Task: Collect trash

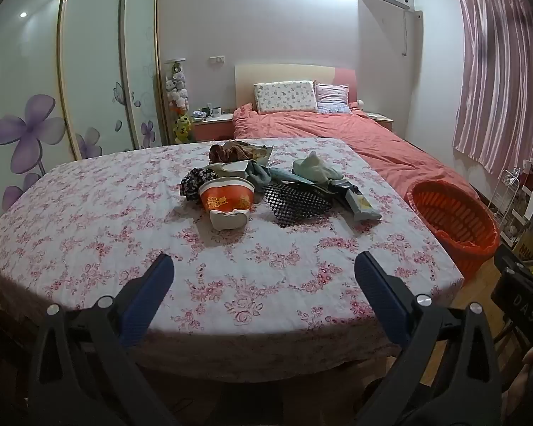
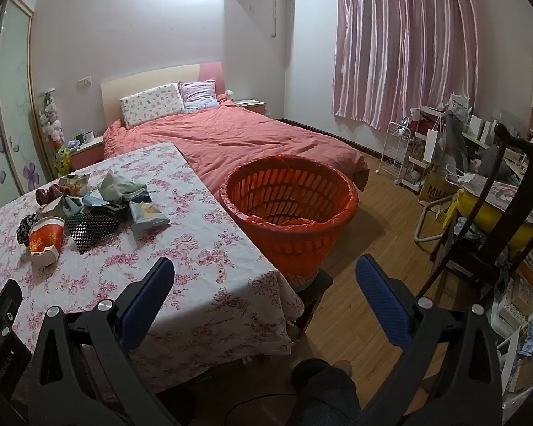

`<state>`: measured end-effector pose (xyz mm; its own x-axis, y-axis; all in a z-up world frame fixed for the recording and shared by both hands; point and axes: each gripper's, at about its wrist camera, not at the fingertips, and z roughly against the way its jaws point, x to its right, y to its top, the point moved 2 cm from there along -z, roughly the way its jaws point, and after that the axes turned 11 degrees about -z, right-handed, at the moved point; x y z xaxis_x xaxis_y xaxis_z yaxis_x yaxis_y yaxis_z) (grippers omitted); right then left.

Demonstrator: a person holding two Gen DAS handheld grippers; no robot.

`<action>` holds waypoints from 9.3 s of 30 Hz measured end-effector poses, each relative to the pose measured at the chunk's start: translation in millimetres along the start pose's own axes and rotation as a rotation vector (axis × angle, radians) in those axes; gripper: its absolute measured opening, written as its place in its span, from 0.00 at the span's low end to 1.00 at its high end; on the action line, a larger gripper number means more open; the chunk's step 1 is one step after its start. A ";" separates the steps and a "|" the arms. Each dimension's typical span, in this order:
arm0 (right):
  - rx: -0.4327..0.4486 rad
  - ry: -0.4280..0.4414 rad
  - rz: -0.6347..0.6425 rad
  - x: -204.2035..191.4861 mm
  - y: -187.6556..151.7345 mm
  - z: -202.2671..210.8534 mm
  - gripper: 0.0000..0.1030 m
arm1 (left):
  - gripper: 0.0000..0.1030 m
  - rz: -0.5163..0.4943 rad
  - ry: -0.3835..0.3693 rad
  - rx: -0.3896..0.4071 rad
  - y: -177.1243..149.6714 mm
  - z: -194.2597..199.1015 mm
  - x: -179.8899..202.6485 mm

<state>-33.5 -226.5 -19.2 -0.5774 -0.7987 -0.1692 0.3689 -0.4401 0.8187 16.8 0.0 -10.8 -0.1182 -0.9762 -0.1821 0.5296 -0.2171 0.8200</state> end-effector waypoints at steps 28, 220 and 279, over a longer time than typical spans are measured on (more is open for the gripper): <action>0.002 -0.003 0.004 0.3 -0.4 -0.1 0.98 | 0.97 0.002 -0.001 -0.002 -0.1 -0.1 0.0; -0.150 0.144 -0.279 87.7 115.3 -220.1 0.63 | 0.84 -0.224 -0.607 -0.184 135.0 -243.6 264.9; -0.488 0.540 0.308 -188.4 4.4 -189.5 0.37 | 0.87 0.102 -0.158 -0.220 46.7 -215.6 -52.7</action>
<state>214.9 -155.7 -87.7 -0.0095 -0.9476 -0.3193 0.8048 -0.1968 0.5599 228.9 41.2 -79.9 -0.1754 -0.9845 -0.0034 0.7129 -0.1294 0.6892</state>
